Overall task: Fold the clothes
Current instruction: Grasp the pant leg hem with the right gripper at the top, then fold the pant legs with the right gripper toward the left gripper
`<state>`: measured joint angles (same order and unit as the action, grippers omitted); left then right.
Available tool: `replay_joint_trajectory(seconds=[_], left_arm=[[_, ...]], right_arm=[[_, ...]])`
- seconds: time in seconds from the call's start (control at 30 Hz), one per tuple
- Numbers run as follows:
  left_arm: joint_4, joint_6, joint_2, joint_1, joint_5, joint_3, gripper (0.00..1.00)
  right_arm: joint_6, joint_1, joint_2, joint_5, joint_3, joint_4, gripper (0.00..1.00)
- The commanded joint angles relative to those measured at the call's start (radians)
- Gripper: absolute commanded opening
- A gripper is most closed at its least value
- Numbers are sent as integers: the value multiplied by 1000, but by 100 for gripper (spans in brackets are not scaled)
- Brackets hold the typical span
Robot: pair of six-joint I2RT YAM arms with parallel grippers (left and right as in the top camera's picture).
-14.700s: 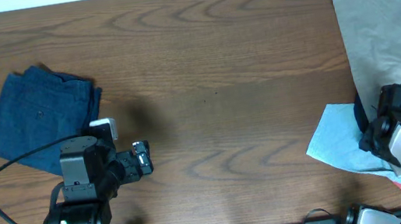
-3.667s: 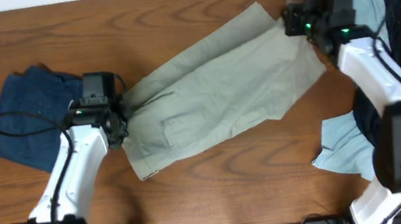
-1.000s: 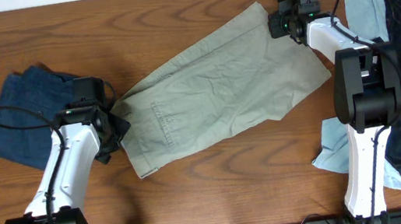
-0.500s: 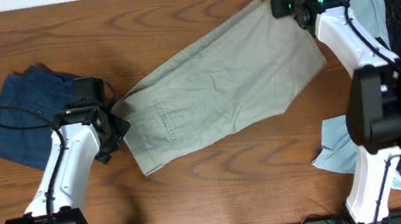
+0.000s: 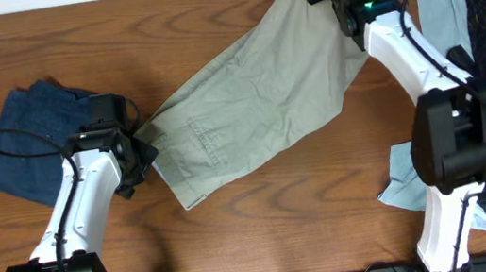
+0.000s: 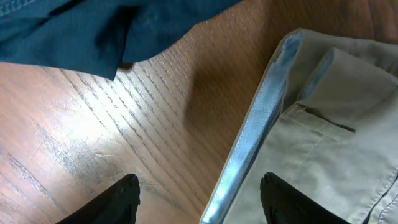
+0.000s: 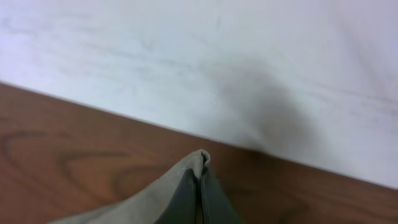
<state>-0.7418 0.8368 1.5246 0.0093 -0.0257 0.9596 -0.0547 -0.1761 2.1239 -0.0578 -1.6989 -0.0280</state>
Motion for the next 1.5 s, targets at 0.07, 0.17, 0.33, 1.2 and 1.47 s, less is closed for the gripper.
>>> replay_joint_trajectory(seconds=[0.07,0.17,0.33,1.2,1.47], left_arm=[[-10,-6,5,0,0,-9,64],[-9,-6,5,0,0,-9,64],[-9,-6,5,0,0,-9,64],[117,-162,208,-18,309,-13,94],[129,-194,331,-86,428,-13,51]], right_arm=[[64,-6,113,60,-1,-109,1],[116,-6,163,88,-1,-140,33],[123,0,169,88,-1,-76,99],[130,55,-167,75,-1,986,99],[100,50,-166,-79,-1,1105,70]])
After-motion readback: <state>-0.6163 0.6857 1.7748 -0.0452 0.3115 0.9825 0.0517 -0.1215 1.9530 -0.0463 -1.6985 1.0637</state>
